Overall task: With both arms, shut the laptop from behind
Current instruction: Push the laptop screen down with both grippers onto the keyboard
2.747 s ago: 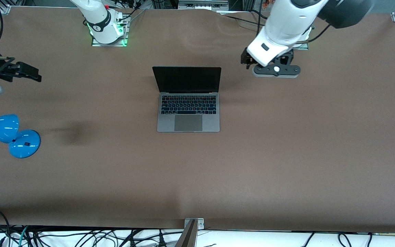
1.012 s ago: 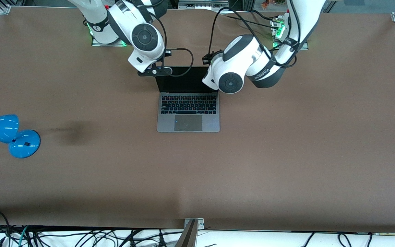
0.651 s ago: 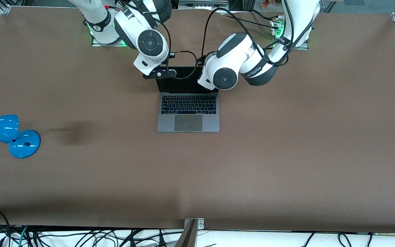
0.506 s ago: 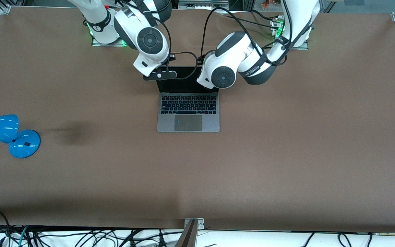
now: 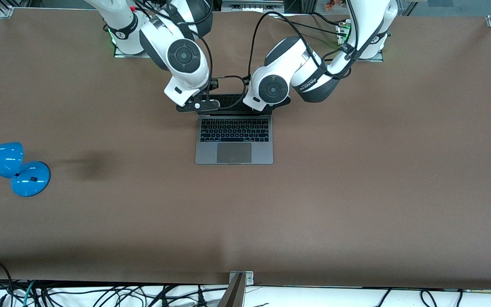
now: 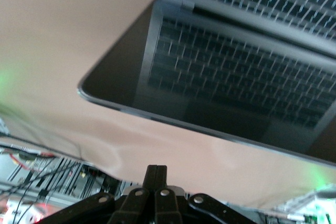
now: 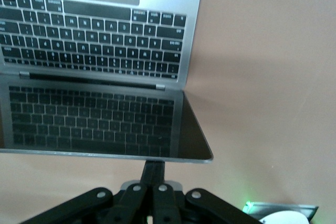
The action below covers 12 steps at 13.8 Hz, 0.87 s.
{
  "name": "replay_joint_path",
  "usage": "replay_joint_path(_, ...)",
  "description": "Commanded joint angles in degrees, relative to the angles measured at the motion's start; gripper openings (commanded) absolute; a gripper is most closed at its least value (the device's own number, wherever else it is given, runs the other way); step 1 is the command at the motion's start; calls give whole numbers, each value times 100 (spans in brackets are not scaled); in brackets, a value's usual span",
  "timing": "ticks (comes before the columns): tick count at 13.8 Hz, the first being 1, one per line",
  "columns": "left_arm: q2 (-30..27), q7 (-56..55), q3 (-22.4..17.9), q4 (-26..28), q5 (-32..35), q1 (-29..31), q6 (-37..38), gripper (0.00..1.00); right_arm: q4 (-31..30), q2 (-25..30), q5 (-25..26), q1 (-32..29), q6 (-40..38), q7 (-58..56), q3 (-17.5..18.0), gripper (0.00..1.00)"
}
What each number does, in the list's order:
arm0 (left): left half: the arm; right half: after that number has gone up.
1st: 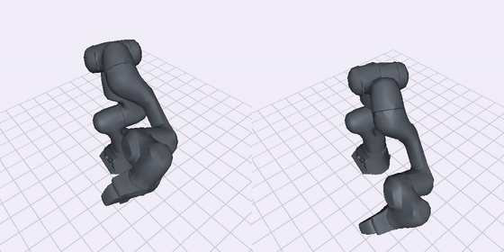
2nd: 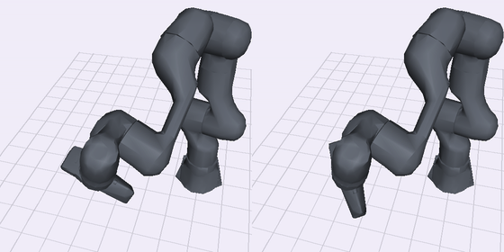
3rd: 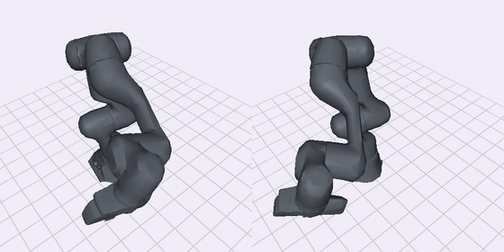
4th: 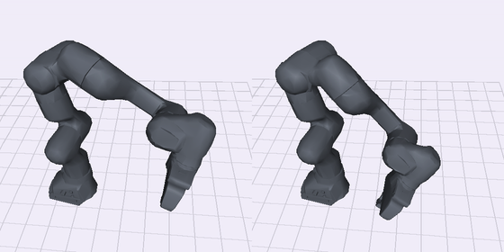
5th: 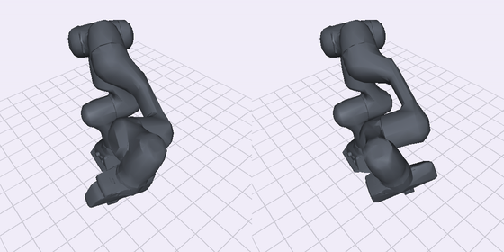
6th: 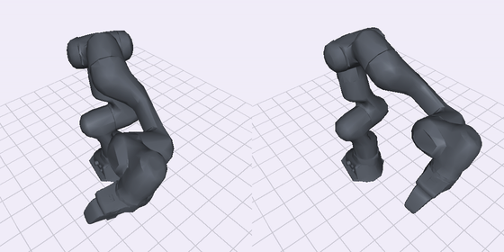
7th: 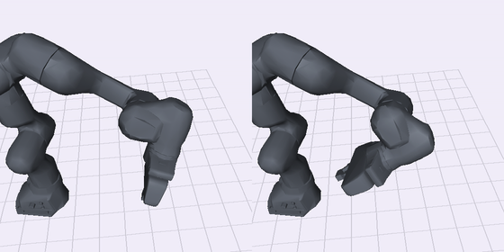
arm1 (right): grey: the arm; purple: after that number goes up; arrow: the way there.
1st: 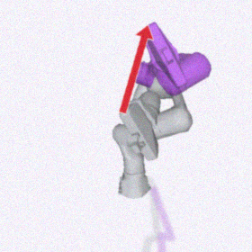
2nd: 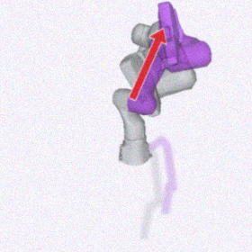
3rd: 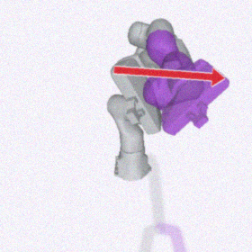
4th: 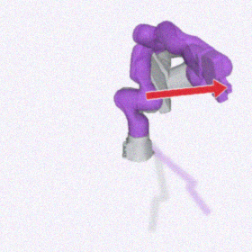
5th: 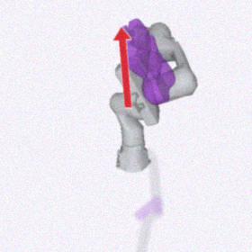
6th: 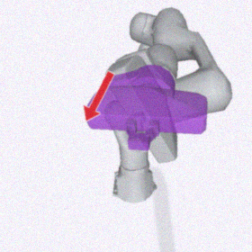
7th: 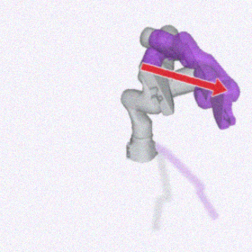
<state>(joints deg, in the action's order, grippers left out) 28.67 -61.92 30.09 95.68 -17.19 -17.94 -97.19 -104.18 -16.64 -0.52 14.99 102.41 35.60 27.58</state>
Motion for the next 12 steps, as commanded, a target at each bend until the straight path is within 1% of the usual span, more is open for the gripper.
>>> replay_joint_path(1,-195,-145,-21,83,303,89,-221,0,266,-295,201,-31,121,26,37,0)
replay_joint_path(2,-195,-145,-38,74,452,107,-370,0,353,-400,262,-31,165,26,28,0)
replay_joint_path(3,-152,-145,-47,65,584,133,-571,0,467,-523,428,-31,174,26,28,0)
replay_joint_path(6,7,-137,-73,-5,655,133,-1107,0,871,-918,903,-40,192,18,28,0)
replay_joint_path(8,208,-137,-109,-14,961,124,-1503,0,1057,-1147,1237,-49,279,18,-16,0)
replay_joint_path(10,533,-172,-109,-93,1348,124,-1916,0,1145,-1358,1300,-49,507,0,-138,0)
replay_joint_path(12,963,-172,-126,-461,1726,124,-2015,0,1154,-1569,1291,-49,857,-26,-270,0)
